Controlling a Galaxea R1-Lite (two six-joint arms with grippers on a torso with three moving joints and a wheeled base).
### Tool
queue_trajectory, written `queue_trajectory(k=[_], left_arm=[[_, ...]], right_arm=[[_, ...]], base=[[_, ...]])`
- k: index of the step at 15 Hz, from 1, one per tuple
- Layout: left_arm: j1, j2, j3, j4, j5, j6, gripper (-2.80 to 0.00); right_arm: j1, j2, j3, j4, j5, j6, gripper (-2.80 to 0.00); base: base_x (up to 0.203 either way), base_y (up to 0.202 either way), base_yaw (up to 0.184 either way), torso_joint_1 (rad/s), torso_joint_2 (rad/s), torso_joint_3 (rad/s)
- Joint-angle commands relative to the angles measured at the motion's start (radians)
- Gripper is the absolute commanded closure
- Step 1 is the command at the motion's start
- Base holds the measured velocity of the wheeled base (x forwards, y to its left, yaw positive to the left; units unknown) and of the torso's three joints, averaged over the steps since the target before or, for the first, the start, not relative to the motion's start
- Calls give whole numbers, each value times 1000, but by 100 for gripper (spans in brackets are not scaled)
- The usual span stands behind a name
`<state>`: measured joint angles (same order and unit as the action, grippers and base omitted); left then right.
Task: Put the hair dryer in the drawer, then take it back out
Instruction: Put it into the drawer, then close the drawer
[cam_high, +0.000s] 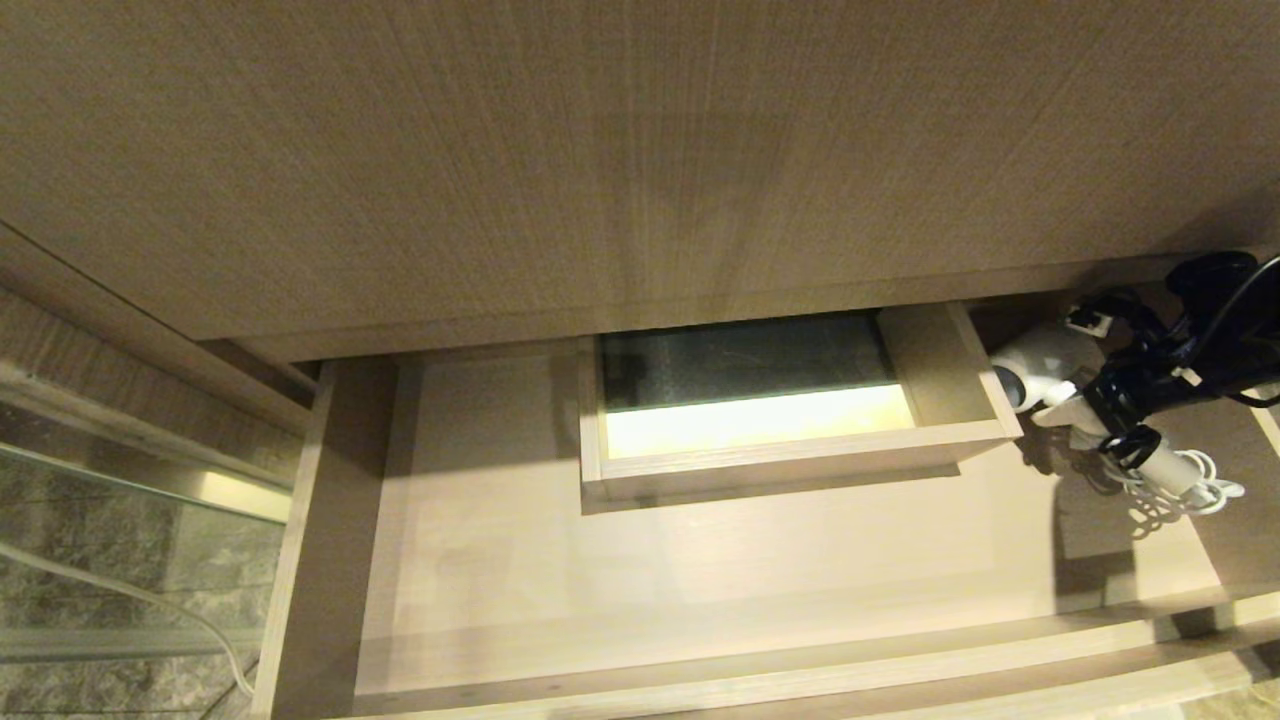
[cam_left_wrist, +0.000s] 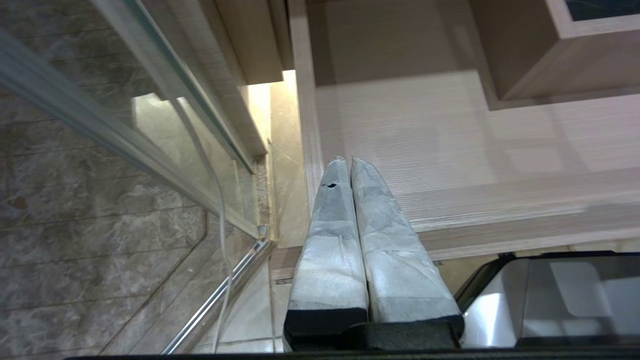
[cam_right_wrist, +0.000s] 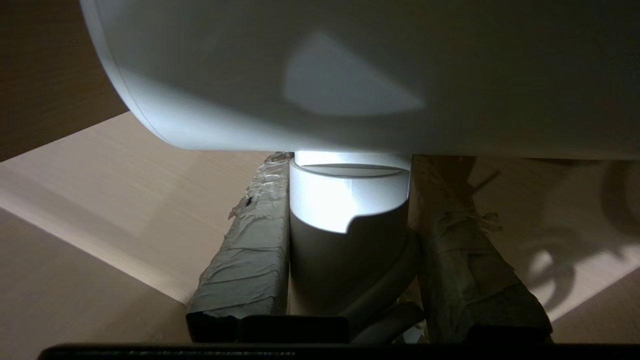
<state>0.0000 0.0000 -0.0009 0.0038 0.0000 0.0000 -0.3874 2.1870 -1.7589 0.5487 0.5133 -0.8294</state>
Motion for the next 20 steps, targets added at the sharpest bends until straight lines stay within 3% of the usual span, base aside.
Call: queue_trajectory(k=[1, 5, 8, 10, 11, 17, 19, 20], left_arm=[[0, -2, 1, -1, 0, 0, 0], [0, -2, 1, 0, 0, 0, 0], [0, -2, 1, -1, 0, 0, 0], [0, 0, -1, 0, 0, 0, 0], [0, 0, 0, 0, 0, 0, 0], [0, -2, 0, 0, 0, 0, 0], [0, -1, 0, 0, 0, -1, 0], [0, -2, 1, 1, 0, 0, 0]], right_arm=[[-5, 4, 0, 2, 6, -6, 0], [-23, -121, 29, 50, 4, -4, 0], [-46, -240, 194, 82, 2, -30, 0], [-51, -252, 223, 85, -20, -42, 0], [-55, -239, 217, 84, -33, -57, -280], [-74, -261, 206, 75, -40, -40, -280], [-87, -354, 249, 82, -38, -27, -280], [-95, -408, 278, 84, -36, -20, 0]], base=[[0, 0, 0, 0, 0, 0], [0, 0, 0, 0, 0, 0], [0, 0, 0, 0, 0, 0], [0, 0, 0, 0, 0, 0], [0, 0, 0, 0, 0, 0], [0, 0, 0, 0, 0, 0], [0, 0, 0, 0, 0, 0], [0, 0, 0, 0, 0, 0]])
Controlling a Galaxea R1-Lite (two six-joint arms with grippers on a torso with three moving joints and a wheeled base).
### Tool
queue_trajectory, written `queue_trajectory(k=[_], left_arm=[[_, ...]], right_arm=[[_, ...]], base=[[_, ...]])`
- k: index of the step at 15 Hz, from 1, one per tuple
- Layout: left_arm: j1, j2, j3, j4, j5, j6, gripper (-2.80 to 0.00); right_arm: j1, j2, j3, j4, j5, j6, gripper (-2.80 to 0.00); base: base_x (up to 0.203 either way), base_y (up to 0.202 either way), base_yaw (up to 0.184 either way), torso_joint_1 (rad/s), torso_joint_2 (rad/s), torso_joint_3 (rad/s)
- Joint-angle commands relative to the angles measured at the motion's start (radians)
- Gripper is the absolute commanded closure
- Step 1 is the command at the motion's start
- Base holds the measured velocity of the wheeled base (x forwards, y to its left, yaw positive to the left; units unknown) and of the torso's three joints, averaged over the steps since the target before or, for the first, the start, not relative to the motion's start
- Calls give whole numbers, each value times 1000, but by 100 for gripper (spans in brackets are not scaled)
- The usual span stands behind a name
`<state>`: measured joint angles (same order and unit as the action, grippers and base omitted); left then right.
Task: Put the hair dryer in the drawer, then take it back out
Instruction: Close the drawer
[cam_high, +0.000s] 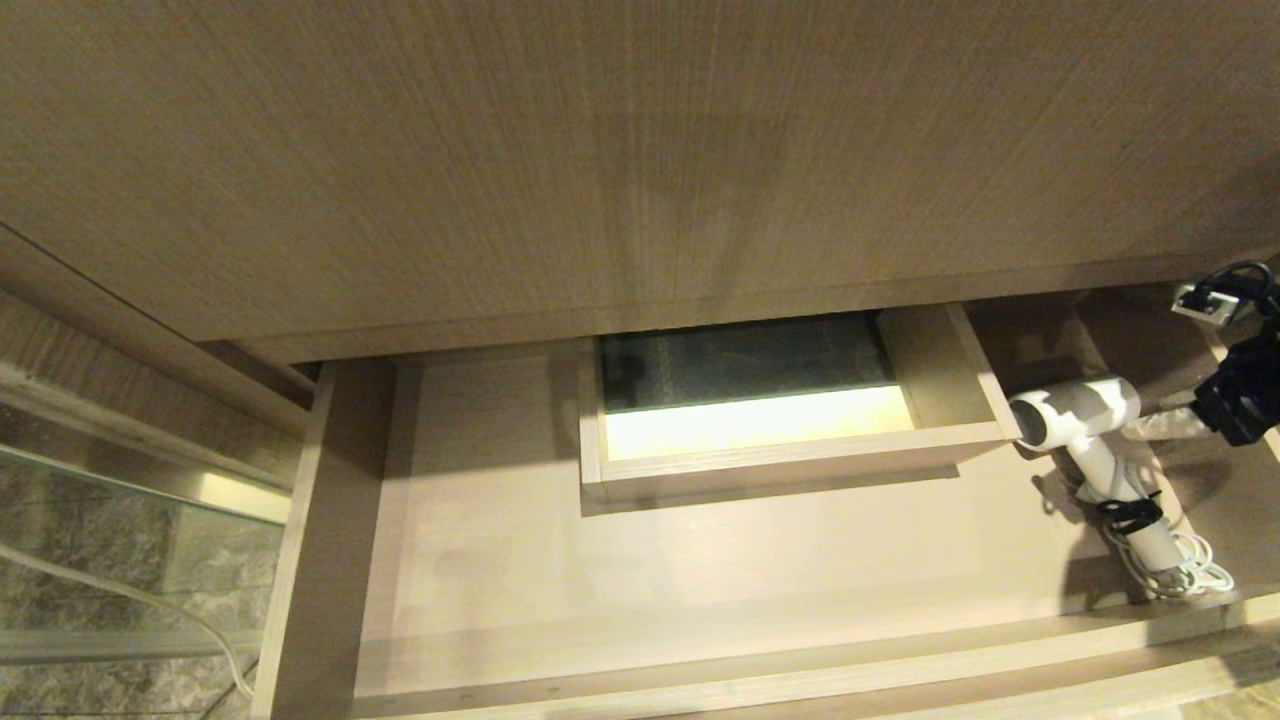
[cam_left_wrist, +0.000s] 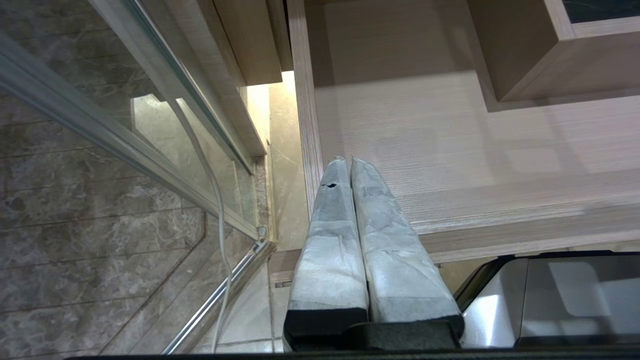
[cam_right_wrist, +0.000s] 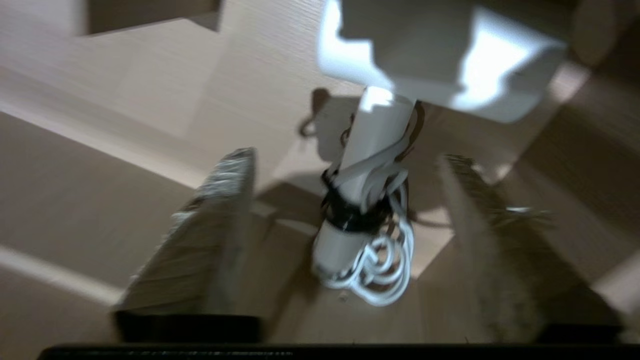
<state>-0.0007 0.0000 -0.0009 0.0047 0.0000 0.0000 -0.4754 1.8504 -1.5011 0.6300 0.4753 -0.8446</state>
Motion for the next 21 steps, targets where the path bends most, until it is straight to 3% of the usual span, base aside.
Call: queue_trajectory(k=[1, 7, 11, 13, 16, 21], left_arm=[[1, 0, -1, 0, 0, 0, 0], [1, -2, -1, 0, 0, 0, 0], [1, -2, -1, -1, 0, -1, 0], [1, 0, 1, -1, 0, 0, 0], [1, -2, 1, -2, 0, 0, 0], [1, -1, 1, 0, 0, 0, 0]], right_arm=[[-15, -125, 59, 8, 9, -1, 0], [-75, -578, 458, 15, -25, 13, 0], [-100, -756, 694, 14, -327, -11, 0], [-101, -752, 740, 21, -443, -43, 0], [-101, -714, 748, 97, -542, -60, 0], [-96, -565, 746, 127, -572, 9, 0]], base=[[0, 0, 0, 0, 0, 0], [0, 0, 0, 0, 0, 0], [0, 0, 0, 0, 0, 0], [0, 0, 0, 0, 0, 0], [0, 0, 0, 0, 0, 0], [0, 0, 0, 0, 0, 0]])
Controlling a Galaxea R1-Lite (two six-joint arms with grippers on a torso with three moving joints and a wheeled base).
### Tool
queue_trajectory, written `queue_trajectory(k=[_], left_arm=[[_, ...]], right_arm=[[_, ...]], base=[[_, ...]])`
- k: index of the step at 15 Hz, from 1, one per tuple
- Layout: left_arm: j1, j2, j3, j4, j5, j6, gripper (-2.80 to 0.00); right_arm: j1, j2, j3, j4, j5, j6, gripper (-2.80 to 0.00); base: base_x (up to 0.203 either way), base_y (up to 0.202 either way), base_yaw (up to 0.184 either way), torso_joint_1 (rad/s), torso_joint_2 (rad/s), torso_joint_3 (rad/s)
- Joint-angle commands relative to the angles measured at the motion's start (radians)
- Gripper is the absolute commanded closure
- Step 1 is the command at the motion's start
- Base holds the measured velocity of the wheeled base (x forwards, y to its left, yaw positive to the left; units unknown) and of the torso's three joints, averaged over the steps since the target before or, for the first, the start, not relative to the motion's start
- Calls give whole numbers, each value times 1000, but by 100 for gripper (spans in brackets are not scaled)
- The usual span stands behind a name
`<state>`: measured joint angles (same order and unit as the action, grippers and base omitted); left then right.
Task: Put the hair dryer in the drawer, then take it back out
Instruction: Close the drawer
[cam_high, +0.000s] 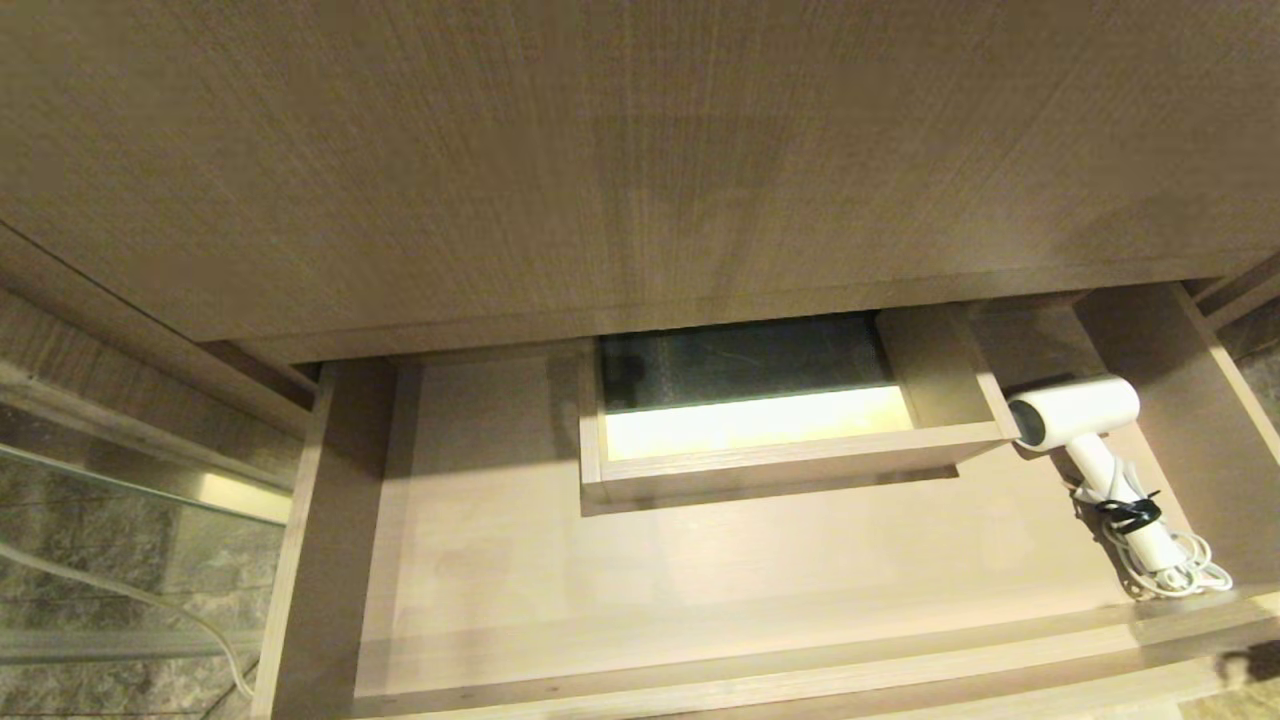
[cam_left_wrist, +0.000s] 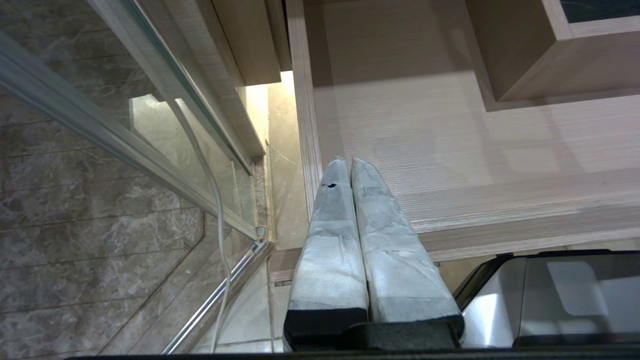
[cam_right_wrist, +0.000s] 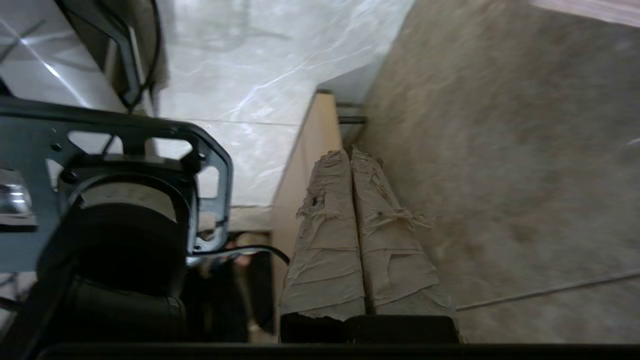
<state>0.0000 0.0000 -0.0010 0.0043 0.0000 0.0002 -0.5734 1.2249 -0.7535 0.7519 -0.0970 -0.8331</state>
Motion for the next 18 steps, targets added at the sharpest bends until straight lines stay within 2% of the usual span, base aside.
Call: queue_trajectory(k=[1, 6, 9, 11, 14, 16, 18], left_arm=[[0, -1, 0, -1, 0, 0, 0], [0, -2, 1, -1, 0, -1, 0], [0, 0, 0, -1, 0, 0, 0], [0, -2, 1, 0, 0, -1, 0], [0, 0, 0, 0, 0, 0, 0], [0, 0, 0, 0, 0, -2, 0], [0, -1, 1, 0, 0, -1, 0]], right_arm=[[2, 87, -3, -3, 2, 5, 0], [3, 184, -27, -100, 26, 58, 0], [4, 218, -51, -170, 92, 83, 0], [4, 218, -53, -219, 123, 148, 0], [7, 208, -68, -314, 221, 250, 0], [35, 215, -87, -502, 286, 323, 0], [104, 234, -107, -734, 310, 456, 0]], base=[[0, 0, 0, 0, 0, 0], [0, 0, 0, 0, 0, 0], [0, 0, 0, 0, 0, 0], [0, 0, 0, 0, 0, 0], [0, 0, 0, 0, 0, 0], [0, 0, 0, 0, 0, 0], [0, 0, 0, 0, 0, 0]])
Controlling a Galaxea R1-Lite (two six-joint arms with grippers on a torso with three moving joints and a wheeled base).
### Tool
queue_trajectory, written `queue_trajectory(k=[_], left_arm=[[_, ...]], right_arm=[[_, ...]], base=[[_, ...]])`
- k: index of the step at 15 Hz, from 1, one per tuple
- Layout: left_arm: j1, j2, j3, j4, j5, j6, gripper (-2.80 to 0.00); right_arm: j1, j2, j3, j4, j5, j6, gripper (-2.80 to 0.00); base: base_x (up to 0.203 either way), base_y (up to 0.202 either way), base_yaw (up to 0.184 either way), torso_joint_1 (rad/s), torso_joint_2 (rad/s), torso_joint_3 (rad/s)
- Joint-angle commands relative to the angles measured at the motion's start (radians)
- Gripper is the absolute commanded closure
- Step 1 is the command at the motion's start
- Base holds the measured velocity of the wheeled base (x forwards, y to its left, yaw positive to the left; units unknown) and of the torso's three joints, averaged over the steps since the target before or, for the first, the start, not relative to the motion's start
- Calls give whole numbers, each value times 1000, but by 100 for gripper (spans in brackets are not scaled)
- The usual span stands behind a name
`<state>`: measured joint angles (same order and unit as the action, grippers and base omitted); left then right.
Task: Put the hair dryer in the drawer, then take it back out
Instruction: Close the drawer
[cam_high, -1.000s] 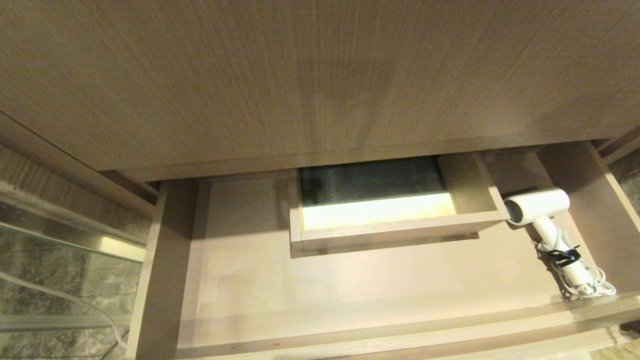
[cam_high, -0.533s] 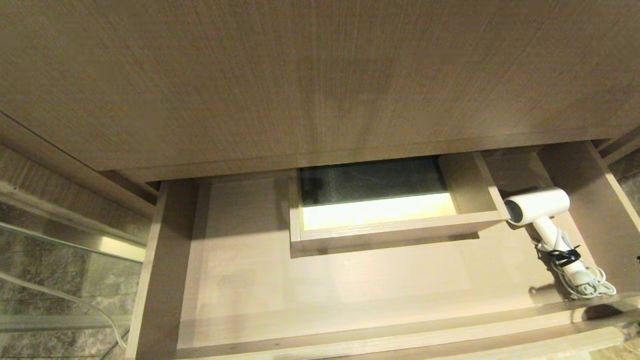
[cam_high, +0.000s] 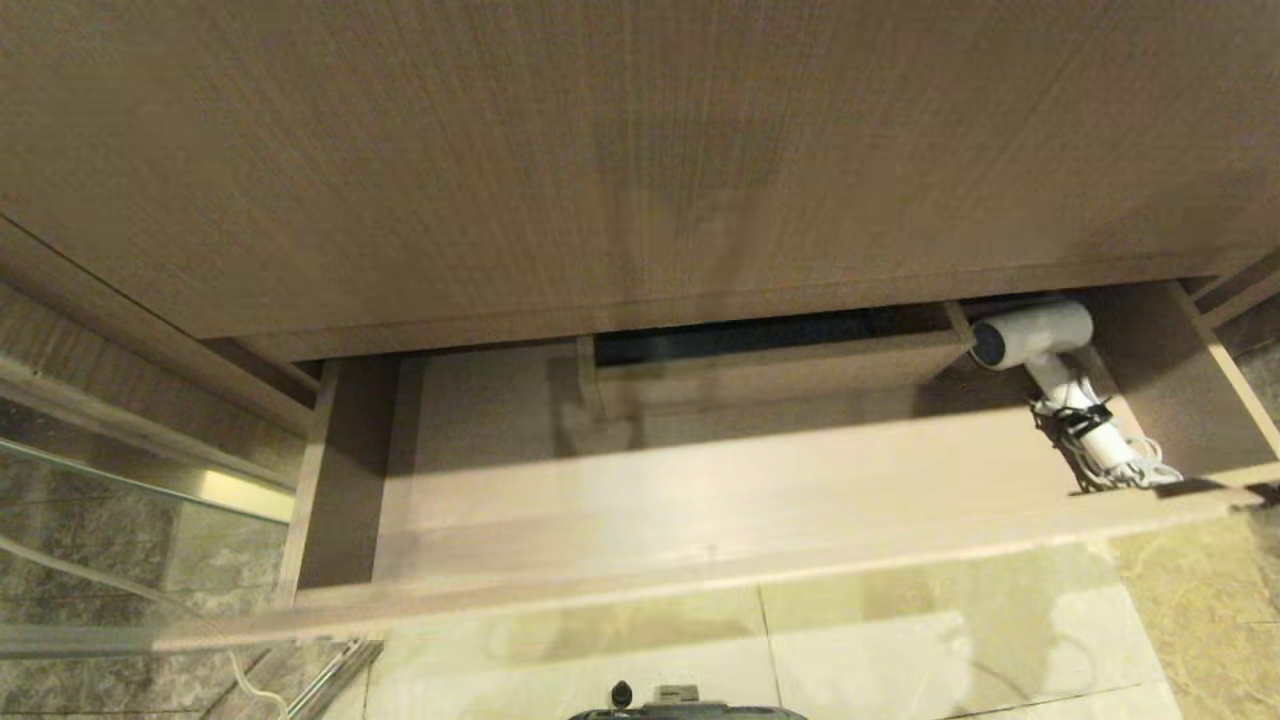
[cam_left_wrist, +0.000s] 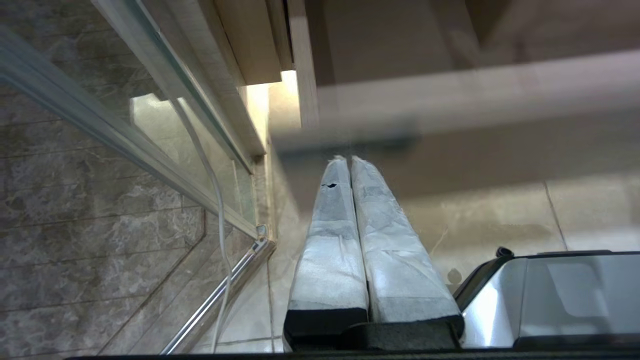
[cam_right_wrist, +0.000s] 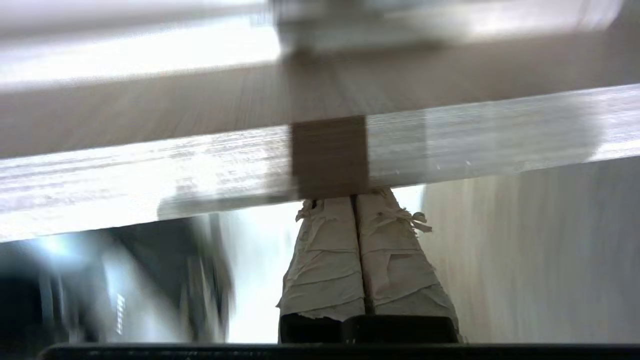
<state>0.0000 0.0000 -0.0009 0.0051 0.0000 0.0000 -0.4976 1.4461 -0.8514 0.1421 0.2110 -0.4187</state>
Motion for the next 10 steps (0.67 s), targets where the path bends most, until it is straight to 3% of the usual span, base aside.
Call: queue_trajectory(k=[1, 3, 10], left_arm=[[0, -1, -1, -2, 0, 0, 0], [0, 0, 0, -1, 0, 0, 0], [0, -1, 0, -1, 0, -1, 0]], right_arm=[[55, 23, -13, -212, 2, 101, 0], [69, -2, -11, -212, 2, 109, 0], [71, -395, 112, 43, 11, 88, 0]], base=[[0, 0, 0, 0, 0, 0], [0, 0, 0, 0, 0, 0], [0, 0, 0, 0, 0, 0]])
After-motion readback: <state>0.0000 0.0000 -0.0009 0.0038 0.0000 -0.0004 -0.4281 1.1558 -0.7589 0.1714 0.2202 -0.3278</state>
